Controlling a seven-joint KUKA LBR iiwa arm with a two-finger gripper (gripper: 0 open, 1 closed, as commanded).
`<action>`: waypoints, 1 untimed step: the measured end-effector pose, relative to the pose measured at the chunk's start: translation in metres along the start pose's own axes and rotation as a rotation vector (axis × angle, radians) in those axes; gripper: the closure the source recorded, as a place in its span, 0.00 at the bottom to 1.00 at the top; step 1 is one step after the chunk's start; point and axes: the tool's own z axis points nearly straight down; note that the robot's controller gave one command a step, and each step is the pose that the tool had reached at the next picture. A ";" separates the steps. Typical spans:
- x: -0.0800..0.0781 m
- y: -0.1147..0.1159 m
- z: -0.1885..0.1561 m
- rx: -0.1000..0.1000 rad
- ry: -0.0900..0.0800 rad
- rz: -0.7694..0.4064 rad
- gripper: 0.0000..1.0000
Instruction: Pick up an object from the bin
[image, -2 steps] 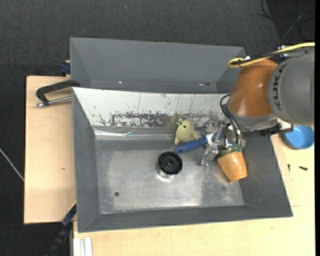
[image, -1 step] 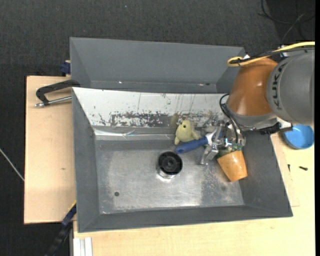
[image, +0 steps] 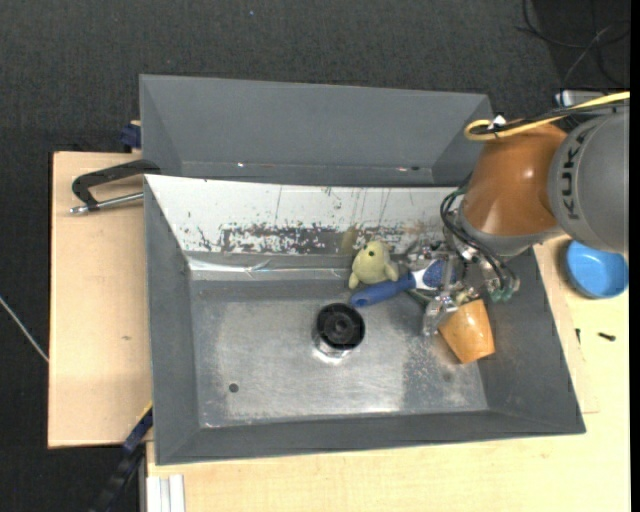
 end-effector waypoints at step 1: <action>0.018 -0.004 0.002 -0.010 0.000 0.070 0.00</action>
Offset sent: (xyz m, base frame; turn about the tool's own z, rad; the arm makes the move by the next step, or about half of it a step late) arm -0.0502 -0.0471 -0.0062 0.1555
